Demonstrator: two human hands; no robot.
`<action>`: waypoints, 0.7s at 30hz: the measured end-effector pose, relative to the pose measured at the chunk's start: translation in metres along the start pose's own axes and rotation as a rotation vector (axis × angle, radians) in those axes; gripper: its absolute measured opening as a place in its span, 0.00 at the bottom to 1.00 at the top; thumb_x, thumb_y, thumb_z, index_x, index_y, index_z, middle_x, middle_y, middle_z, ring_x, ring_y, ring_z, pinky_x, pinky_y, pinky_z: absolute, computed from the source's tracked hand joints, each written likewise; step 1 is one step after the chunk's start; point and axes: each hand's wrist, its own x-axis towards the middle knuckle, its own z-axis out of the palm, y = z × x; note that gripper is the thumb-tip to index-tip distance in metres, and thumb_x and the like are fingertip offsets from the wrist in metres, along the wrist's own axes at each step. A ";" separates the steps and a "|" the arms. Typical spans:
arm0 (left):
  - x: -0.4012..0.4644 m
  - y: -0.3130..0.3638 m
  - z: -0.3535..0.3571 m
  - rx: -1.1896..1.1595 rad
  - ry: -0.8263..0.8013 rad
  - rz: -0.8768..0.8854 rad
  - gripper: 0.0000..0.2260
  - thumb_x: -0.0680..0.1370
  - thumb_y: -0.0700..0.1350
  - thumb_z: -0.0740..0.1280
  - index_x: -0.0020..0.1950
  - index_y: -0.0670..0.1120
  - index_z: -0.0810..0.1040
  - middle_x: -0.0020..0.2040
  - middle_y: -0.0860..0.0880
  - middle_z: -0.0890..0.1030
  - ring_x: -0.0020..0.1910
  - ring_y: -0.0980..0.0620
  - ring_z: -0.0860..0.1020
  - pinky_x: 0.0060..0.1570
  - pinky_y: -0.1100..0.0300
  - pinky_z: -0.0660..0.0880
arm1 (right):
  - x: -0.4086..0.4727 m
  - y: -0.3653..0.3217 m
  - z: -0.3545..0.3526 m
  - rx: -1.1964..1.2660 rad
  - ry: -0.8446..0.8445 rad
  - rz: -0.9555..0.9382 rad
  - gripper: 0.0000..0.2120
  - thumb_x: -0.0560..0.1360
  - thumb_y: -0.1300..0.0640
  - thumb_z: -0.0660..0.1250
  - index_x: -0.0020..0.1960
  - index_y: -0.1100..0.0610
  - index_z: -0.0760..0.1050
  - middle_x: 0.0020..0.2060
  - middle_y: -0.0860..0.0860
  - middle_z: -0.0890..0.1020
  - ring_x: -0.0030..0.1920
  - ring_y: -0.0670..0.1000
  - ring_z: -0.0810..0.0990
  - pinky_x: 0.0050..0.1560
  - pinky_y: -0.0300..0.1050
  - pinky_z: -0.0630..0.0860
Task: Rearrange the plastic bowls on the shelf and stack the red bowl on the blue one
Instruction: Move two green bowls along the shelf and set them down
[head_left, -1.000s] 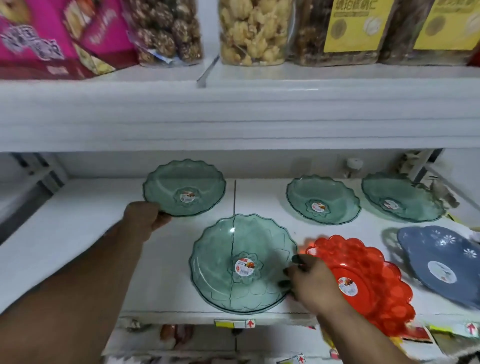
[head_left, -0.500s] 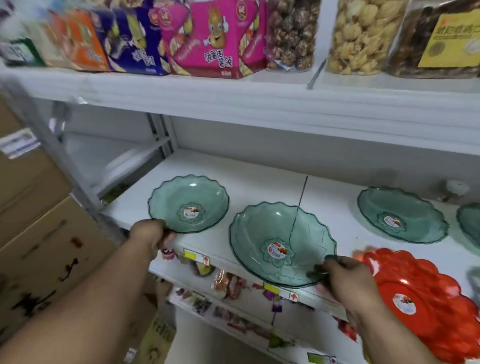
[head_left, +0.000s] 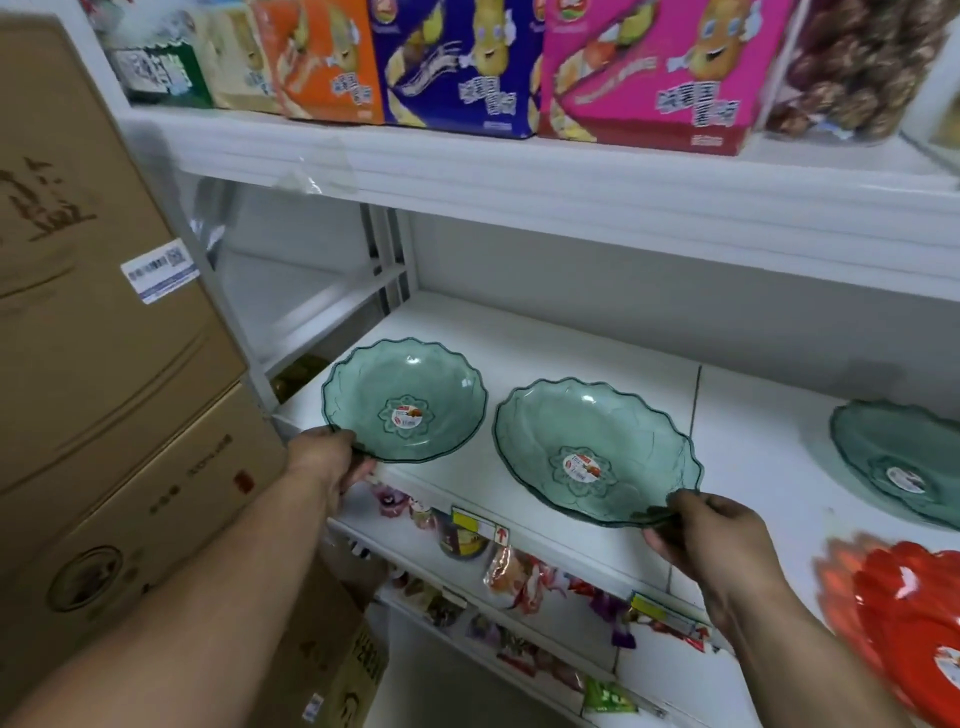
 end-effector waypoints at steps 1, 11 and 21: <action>0.004 0.002 -0.001 -0.010 0.000 -0.004 0.07 0.81 0.36 0.62 0.58 0.39 0.75 0.48 0.40 0.80 0.38 0.43 0.82 0.29 0.58 0.81 | 0.001 -0.002 0.007 0.003 0.003 -0.001 0.06 0.77 0.64 0.66 0.45 0.67 0.77 0.41 0.63 0.82 0.38 0.58 0.83 0.58 0.55 0.81; 0.050 0.018 0.019 -0.063 0.003 -0.009 0.07 0.80 0.36 0.65 0.57 0.39 0.77 0.49 0.38 0.83 0.38 0.43 0.84 0.30 0.55 0.82 | 0.048 -0.033 0.053 0.017 0.001 -0.044 0.06 0.77 0.65 0.64 0.43 0.66 0.77 0.41 0.63 0.83 0.40 0.61 0.83 0.41 0.43 0.83; 0.114 0.031 0.067 -0.096 -0.025 -0.008 0.04 0.79 0.35 0.64 0.46 0.40 0.78 0.42 0.41 0.82 0.36 0.44 0.83 0.37 0.52 0.83 | 0.109 -0.063 0.109 -0.010 -0.001 -0.008 0.07 0.79 0.61 0.63 0.45 0.64 0.76 0.36 0.63 0.83 0.30 0.55 0.80 0.29 0.41 0.81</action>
